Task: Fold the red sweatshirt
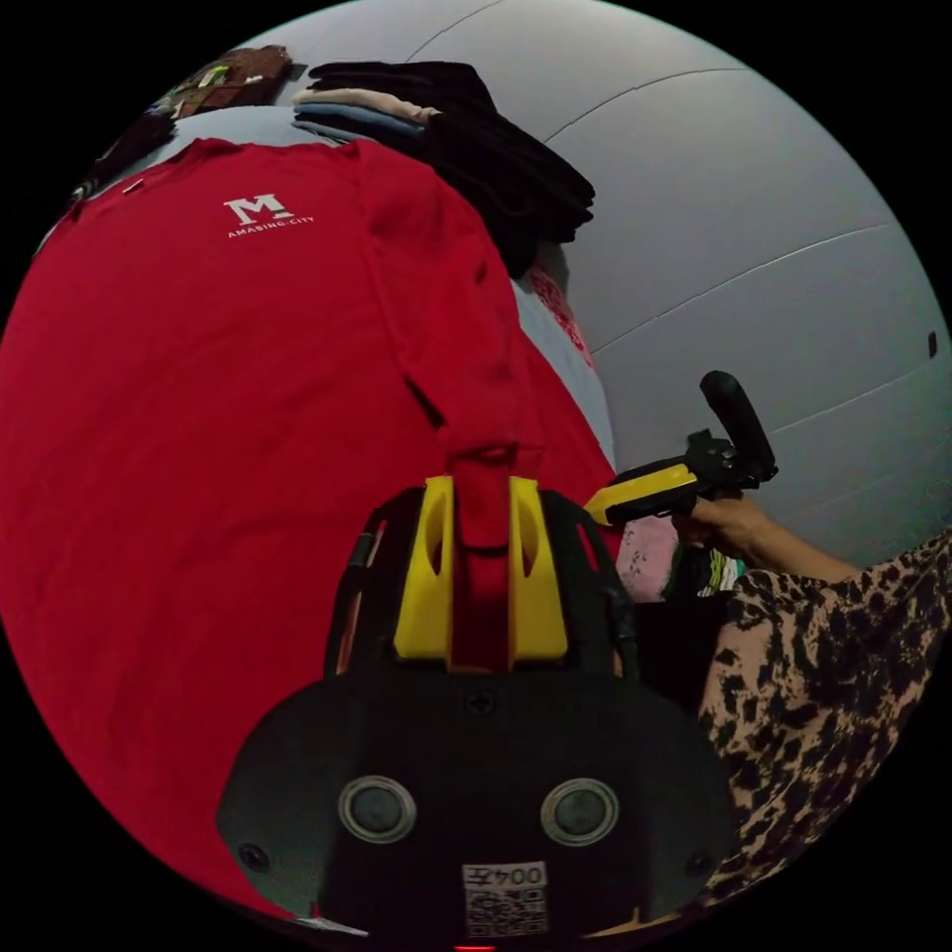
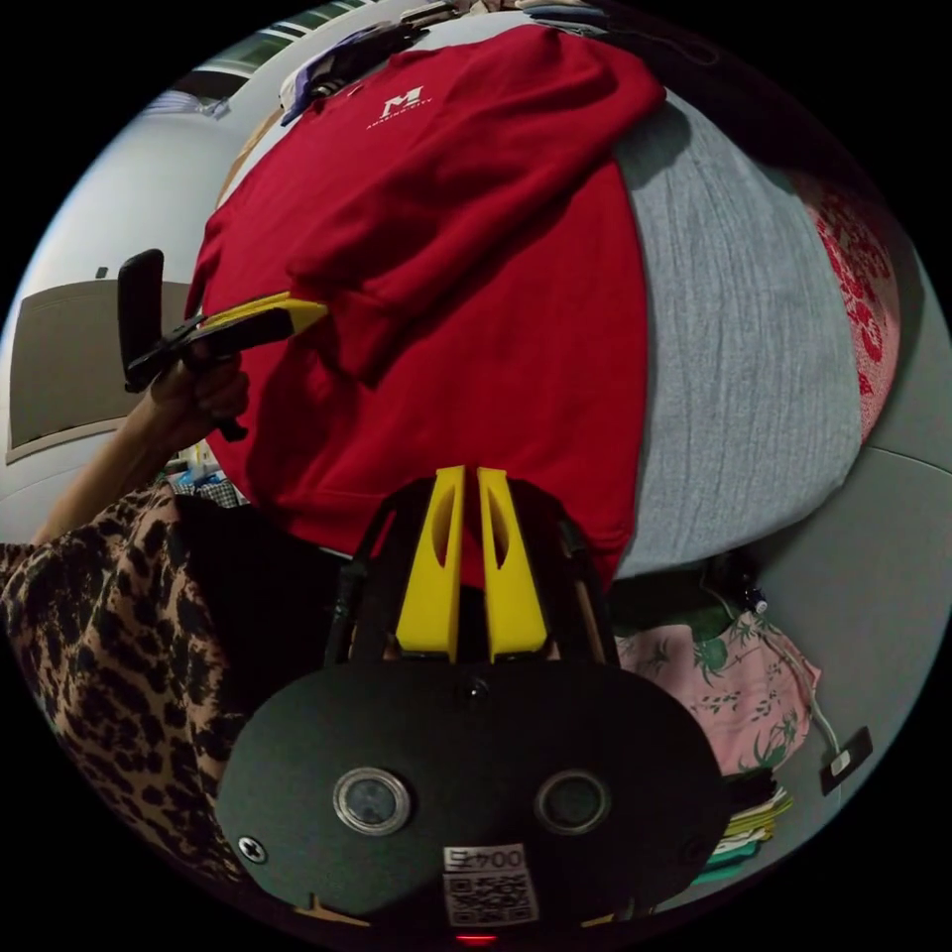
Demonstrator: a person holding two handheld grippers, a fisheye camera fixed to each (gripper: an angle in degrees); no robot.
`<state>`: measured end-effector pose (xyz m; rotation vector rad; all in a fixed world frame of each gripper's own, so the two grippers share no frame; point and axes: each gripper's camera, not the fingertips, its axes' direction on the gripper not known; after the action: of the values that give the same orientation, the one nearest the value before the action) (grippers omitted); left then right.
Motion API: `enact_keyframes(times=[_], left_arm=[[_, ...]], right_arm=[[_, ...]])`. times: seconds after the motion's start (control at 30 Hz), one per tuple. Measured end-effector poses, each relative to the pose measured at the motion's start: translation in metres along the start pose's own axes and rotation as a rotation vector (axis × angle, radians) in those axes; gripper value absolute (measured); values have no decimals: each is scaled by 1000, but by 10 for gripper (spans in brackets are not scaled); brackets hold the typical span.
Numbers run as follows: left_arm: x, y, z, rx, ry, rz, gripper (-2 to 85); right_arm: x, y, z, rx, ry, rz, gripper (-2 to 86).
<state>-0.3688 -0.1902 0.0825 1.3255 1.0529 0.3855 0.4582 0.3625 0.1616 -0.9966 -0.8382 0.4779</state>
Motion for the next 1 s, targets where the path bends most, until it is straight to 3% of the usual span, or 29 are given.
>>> enact_keyframes(times=[0.13,0.23,0.4,0.53,0.87,1.0], left_arm=[[4,-27,-32,-2,38,-19,29],[18,-68,-78,-40,17,78,23],[28,-129,-180,-117,-147,222,18],[12,-145,-234,-173,-236,213,17],[-134,-109,-252,-192,-420,-167,16],[-165,-66,-247,-69,-414,-333,14]], right_arm=[[-3,-4,-2,3,9,6,37],[-5,-8,-4,-2,11,11,36],[-5,-15,-4,-34,5,9,35],[-6,-16,-4,-49,4,5,35],[-10,-2,4,-48,6,21,37],[-10,9,10,-45,-3,11,39]])
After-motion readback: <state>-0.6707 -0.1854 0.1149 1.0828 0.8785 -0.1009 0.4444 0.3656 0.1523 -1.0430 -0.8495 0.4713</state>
